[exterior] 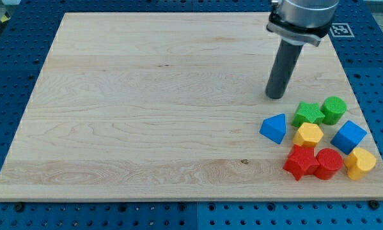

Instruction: Point your arm at the bottom right side of board

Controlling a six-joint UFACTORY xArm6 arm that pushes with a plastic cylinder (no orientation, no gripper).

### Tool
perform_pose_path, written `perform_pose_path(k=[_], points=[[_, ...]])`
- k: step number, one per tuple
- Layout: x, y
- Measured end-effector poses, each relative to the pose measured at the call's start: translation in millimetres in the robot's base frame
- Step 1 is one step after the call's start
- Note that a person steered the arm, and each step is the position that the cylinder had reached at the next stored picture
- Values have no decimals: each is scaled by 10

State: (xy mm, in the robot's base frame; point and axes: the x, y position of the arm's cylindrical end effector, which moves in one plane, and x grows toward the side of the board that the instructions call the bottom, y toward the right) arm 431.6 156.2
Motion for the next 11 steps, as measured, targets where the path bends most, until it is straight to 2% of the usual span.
perform_pose_path(k=[2,3,5,6,9,10,11], points=[[-356,650],[-486,668],[-658,1891],[-616,1894],[969,1885],[1732,1862],[1835,1626]])
